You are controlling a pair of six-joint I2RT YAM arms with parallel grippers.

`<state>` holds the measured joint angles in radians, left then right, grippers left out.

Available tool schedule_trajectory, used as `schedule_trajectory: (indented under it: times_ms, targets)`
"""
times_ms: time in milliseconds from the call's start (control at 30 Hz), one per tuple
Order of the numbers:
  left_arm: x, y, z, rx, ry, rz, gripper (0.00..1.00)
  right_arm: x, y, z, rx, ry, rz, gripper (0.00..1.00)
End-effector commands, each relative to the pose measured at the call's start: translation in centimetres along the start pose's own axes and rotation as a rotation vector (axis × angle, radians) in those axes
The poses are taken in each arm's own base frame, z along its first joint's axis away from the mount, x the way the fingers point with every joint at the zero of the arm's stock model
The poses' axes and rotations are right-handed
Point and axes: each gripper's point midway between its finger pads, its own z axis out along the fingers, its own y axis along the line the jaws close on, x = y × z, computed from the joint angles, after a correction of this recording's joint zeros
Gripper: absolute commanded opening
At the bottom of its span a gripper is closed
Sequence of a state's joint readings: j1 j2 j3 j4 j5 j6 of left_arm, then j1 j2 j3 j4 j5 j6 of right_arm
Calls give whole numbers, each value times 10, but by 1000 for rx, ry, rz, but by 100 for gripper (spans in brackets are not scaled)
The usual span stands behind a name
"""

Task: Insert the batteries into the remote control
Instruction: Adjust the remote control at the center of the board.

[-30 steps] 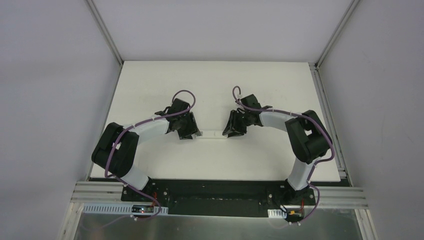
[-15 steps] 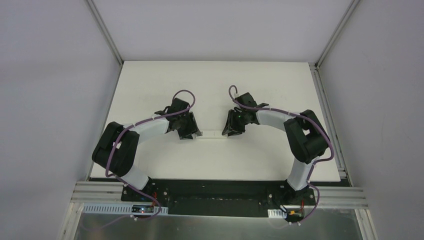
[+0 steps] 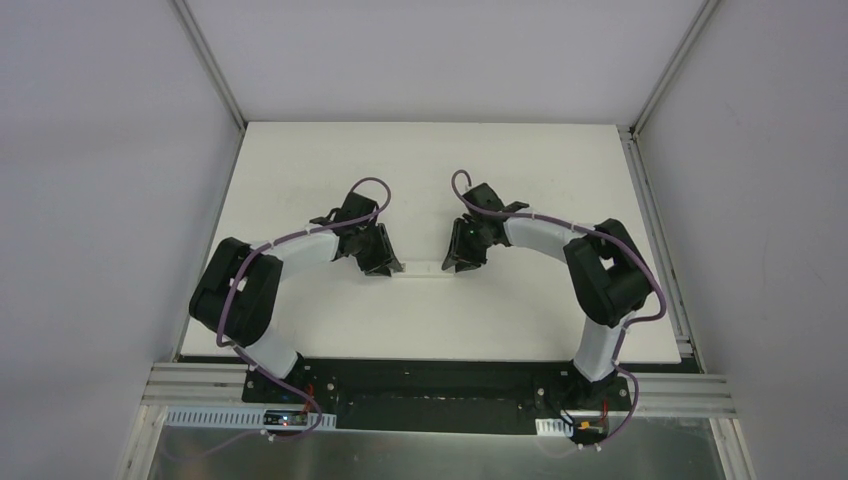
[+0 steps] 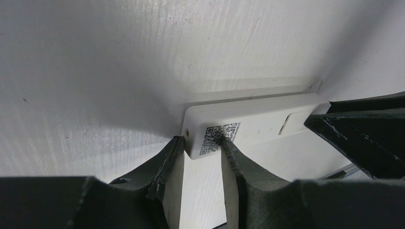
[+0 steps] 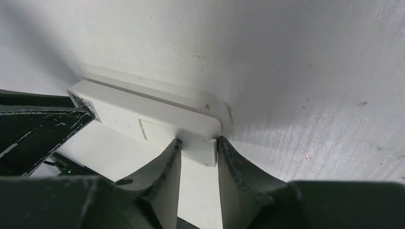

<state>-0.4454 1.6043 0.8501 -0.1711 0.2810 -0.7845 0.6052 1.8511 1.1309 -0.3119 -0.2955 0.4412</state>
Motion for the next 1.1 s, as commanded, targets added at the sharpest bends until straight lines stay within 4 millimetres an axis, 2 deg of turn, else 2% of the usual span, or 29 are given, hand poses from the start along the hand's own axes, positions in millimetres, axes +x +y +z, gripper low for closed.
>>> schedule_trajectory:
  times_ms: [0,333,600,800,967,1067]
  targets:
    - [14,4,10,-6,73,24,28,31,-40,51,237,25,1,31]
    - [21,8,10,-4,96,29,28,61,-36,70,307,60,-39,37]
    - [27,10,13,2,127,39,30,64,-41,82,352,46,-41,41]
    - [30,7,16,23,159,50,24,72,-39,98,403,55,-82,40]
    - [36,3,19,48,201,36,20,88,-38,112,422,83,-88,41]
    - [35,-1,18,65,208,33,19,98,-46,116,431,95,-68,44]
